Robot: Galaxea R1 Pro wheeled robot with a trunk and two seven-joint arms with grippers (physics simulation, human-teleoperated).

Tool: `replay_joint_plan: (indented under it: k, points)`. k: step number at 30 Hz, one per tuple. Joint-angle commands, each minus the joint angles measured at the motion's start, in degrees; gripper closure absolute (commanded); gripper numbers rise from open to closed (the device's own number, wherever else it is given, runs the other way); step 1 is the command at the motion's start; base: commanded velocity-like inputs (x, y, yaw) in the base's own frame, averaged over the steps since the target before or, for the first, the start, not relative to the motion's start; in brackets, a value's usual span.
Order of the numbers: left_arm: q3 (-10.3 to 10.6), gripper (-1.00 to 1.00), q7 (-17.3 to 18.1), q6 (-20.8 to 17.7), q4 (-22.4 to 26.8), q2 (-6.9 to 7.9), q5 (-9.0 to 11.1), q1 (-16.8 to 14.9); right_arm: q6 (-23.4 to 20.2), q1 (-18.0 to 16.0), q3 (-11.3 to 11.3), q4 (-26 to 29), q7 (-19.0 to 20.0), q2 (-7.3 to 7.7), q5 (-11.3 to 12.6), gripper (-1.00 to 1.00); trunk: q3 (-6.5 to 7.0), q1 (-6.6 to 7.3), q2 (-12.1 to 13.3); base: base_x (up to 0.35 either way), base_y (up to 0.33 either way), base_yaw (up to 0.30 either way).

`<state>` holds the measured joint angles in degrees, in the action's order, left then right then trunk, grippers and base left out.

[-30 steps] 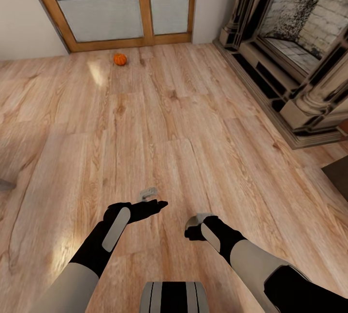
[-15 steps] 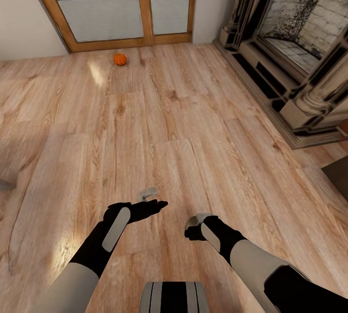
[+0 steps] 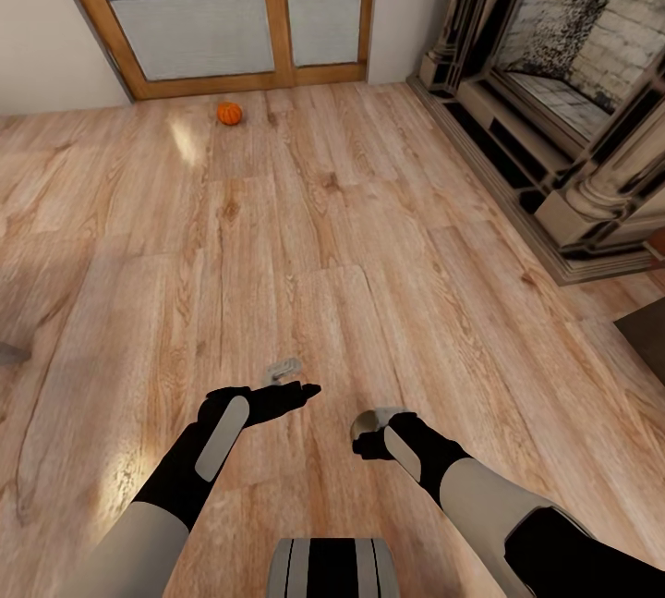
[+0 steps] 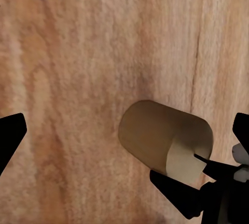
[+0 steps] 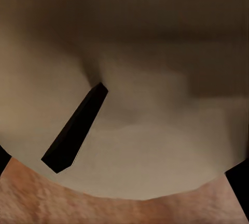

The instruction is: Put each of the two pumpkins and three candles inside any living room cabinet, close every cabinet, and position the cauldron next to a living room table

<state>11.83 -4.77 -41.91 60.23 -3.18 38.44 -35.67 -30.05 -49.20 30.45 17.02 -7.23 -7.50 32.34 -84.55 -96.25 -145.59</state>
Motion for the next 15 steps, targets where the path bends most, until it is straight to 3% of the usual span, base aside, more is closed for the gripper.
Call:
replay_joint_plan:
  k: [1,15]
  points:
    - [0.0,-1.0,-0.5,-0.2,0.1,0.0,0.6,0.0,-0.2,0.0,0.4,0.1,-0.5,0.03,0.6,1.0,-0.04,0.01,0.0,0.0,0.0,0.0]
    - [0.0,-1.0,-0.5,-0.2,0.1,0.0,0.6,0.0,-0.2,0.0,0.4,0.1,-0.5,0.03,0.6,1.0,-0.04,0.01,0.0,0.0,0.0,0.0]
